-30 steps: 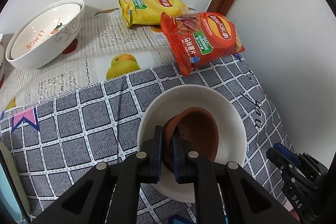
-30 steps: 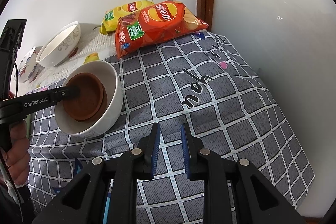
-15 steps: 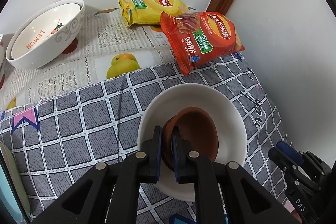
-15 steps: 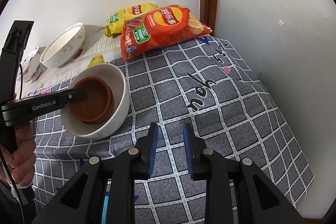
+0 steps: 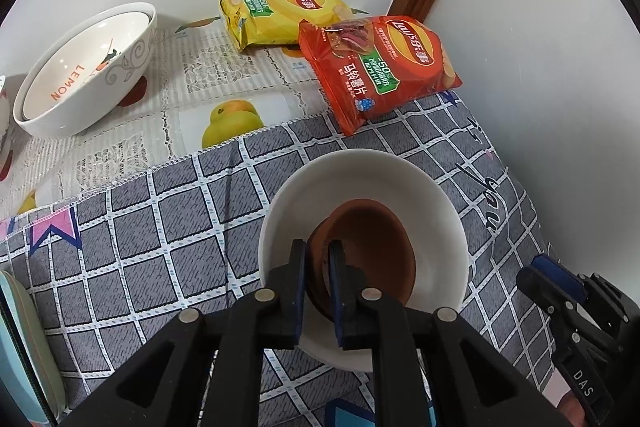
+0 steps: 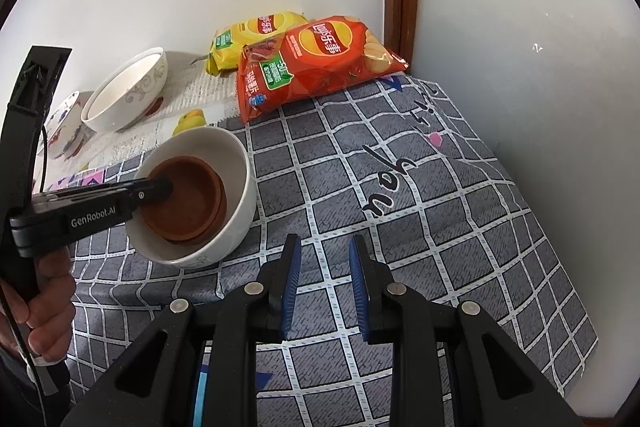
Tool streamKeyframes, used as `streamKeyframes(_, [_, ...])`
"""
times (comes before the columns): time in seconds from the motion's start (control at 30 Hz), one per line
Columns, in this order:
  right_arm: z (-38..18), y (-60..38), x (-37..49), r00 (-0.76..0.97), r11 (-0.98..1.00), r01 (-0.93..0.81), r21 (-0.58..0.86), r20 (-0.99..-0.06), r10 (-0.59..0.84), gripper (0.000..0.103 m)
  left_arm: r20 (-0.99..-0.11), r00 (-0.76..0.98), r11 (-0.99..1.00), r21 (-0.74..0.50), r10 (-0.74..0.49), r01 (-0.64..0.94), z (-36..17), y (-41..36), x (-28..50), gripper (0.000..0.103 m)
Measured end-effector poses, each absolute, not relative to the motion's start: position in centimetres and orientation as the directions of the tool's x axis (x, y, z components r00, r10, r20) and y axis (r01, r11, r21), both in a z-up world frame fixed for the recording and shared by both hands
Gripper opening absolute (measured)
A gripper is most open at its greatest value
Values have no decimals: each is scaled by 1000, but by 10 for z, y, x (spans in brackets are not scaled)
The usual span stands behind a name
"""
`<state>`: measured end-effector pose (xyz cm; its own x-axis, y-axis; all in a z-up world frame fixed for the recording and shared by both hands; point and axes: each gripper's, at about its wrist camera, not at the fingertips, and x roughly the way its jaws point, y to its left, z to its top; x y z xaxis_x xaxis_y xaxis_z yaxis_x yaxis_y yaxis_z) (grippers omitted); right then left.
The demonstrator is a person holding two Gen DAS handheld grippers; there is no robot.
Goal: Organize plates and bowls
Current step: 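Lower the brown bowl into the other brown bowl and open the left tool, then close the right tool on the white bowl rim while the left tool moves to its rim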
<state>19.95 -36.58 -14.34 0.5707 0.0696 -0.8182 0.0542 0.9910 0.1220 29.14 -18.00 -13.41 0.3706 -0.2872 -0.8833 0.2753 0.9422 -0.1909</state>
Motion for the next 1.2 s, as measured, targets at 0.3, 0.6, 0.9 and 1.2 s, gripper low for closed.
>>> streamKeyframes(0.3, [-135,-362,202,588,989,44,142,-804,90,25,-875,395,946,-179,-279,271,-119,-175,285,14])
streamKeyframes(0.6, [-127,-346,220,589,985,-6,174,-795,144,25,-863,428,955,-186,-271,229,-102,-154,286,21])
streamKeyframes(0.9, [-134,-330,239,554,978,-49,202,-809,195,26,-876,393,955,-215,-281,204,-114,-144,290,23])
streamKeyframes(1.2, [-153,-322,257,494,981,-42,188,-850,184,26,-891,368,958,-200,-265,205,-128,-147,295,23])
